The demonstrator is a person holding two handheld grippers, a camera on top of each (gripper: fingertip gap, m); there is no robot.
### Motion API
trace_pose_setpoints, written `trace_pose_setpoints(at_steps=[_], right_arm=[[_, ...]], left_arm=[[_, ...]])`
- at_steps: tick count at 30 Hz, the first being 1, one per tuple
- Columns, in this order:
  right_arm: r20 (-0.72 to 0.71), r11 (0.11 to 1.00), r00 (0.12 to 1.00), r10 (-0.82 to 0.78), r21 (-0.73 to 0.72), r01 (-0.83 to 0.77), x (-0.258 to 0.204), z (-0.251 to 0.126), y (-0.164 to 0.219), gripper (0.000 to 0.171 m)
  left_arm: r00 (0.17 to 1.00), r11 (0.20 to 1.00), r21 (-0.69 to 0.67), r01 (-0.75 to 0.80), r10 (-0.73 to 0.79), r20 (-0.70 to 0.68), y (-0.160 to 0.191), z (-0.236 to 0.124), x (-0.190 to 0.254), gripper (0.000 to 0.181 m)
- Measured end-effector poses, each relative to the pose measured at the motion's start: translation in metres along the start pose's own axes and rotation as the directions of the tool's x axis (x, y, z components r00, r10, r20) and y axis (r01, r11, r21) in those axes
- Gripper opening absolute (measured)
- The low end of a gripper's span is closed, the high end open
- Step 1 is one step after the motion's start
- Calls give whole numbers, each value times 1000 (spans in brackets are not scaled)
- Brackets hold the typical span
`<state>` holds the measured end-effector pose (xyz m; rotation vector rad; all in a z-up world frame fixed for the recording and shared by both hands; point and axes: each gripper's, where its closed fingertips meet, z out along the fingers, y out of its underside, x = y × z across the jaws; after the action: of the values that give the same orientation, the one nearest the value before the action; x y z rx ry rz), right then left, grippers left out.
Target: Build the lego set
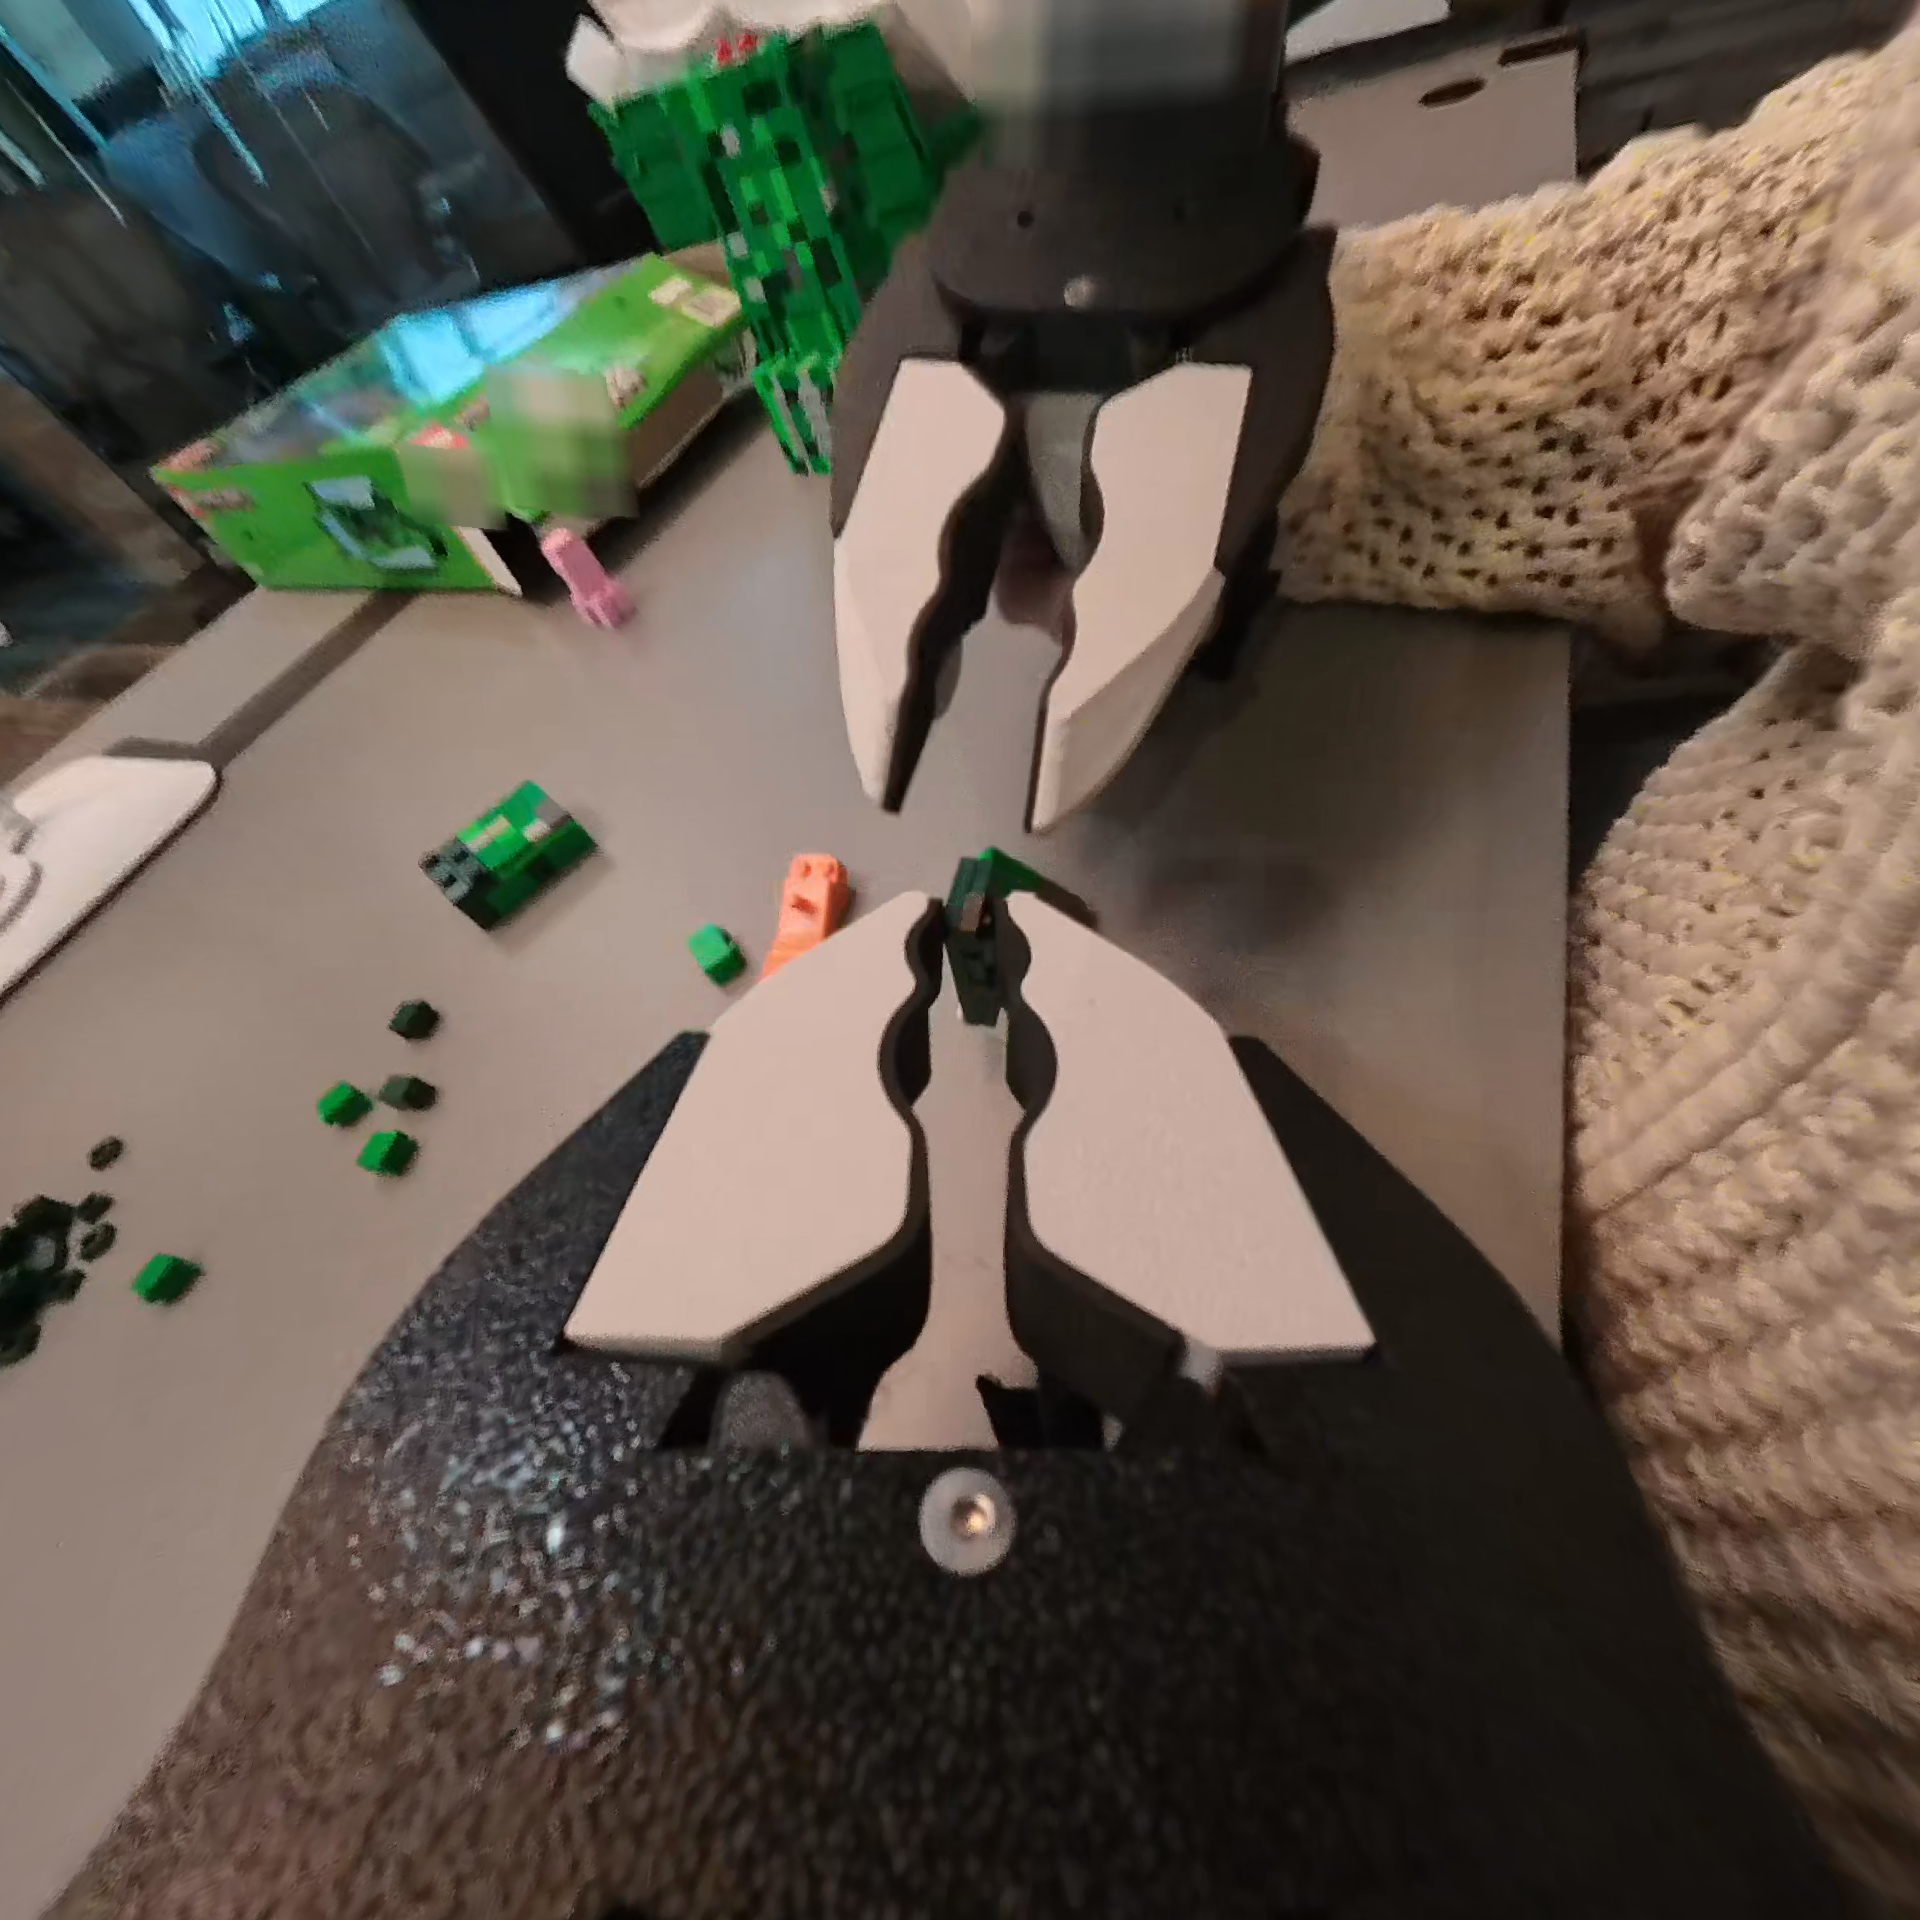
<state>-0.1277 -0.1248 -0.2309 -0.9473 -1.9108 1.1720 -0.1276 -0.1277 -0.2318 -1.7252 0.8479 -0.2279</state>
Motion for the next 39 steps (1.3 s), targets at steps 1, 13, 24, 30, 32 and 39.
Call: trace_pose_setpoints(at_steps=[1, 13, 24, 30, 32, 39], right_arm=[[11, 999, 999, 33, -30, -32, 2, -1, 4, 29], [247, 887, 898, 364, -387, -253, -6, 6, 48, 33], [263, 872, 888, 377, -423, -245, -10, 10, 50, 26], [273, 879, 886, 375, -408, -247, -13, 10, 47, 27], [275, 881, 884, 378, -400, -252, -13, 10, 45, 26], [276, 884, 882, 383, -387, -263, -15, 13, 41, 25]], left_arm=[[1000, 999, -28, 22, -22, -9, 3, 0, 0, 9], [918, 915, -153, 373, -388, -79, 20, 2, 5, 9], [883, 875, -209, 437, -461, -86, 32, 6, 14, 9], [876, 865, -204, 458, -478, -61, 30, 6, 9, 9], [873, 861, -211, 463, -484, -63, 30, 7, 9, 10], [838, 833, -229, 504, -536, -104, 30, 8, 10, 10]])
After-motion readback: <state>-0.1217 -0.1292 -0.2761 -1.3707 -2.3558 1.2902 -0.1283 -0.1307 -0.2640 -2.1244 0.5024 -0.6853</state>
